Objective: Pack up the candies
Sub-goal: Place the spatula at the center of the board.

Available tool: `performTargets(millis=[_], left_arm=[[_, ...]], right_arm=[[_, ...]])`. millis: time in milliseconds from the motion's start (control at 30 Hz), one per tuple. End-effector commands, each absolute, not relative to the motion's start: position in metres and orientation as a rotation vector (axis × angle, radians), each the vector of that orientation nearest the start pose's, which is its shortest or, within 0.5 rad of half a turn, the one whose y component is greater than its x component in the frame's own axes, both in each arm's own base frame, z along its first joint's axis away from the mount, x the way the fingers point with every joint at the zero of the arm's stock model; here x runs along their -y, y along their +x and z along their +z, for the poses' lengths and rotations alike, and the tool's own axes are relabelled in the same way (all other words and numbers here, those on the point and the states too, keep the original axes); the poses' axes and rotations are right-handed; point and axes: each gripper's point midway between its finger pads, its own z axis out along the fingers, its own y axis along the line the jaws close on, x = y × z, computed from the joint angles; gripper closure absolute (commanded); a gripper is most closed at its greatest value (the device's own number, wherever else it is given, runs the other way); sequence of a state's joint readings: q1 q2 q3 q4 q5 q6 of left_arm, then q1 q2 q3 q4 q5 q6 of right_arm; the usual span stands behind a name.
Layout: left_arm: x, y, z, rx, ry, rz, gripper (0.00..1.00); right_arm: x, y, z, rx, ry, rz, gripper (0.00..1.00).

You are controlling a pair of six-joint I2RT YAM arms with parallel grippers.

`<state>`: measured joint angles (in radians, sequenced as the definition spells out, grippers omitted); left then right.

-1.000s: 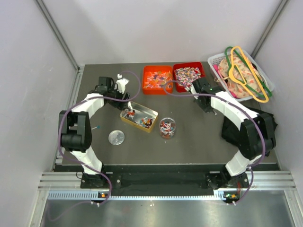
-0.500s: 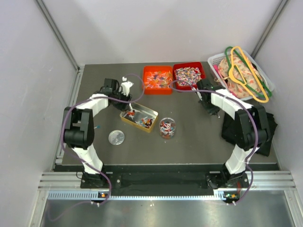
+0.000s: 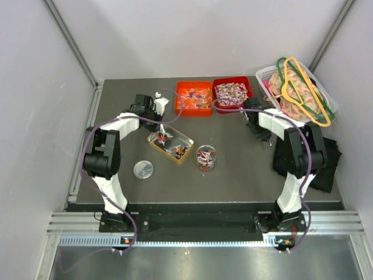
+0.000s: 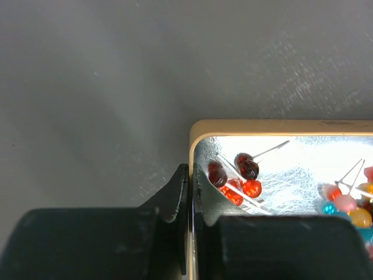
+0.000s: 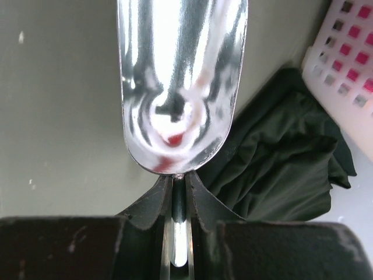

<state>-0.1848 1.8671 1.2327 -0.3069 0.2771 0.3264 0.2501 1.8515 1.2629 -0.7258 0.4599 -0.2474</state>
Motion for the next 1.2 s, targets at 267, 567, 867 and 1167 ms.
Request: performTargets(millis=[267,567,867,1167], left_arm=[[0.118,0.498,0.06,-2.315,0.63,-0.182,1.0],[0.11,0.53,0.059,-2.319,0.582,-0.148,1.0],[0.095,0.528,0.07,-2.315,0.572,-0.146,0.98],[0.069,0.535,0.066,-2.335,0.531,-0.082,0.98]], right_arm=[[0.003,0.425,0.083,-2.593,-0.462,-0.744,1.0],[0.004,0.452,0.102,-2.545,-0.455,-0.738,0.94],[-0.003,0.443,0.082,-2.604,-0.497,-0.672,0.9],[-0.001,0.437,0.071,-2.622,-0.507,-0.679,0.9]])
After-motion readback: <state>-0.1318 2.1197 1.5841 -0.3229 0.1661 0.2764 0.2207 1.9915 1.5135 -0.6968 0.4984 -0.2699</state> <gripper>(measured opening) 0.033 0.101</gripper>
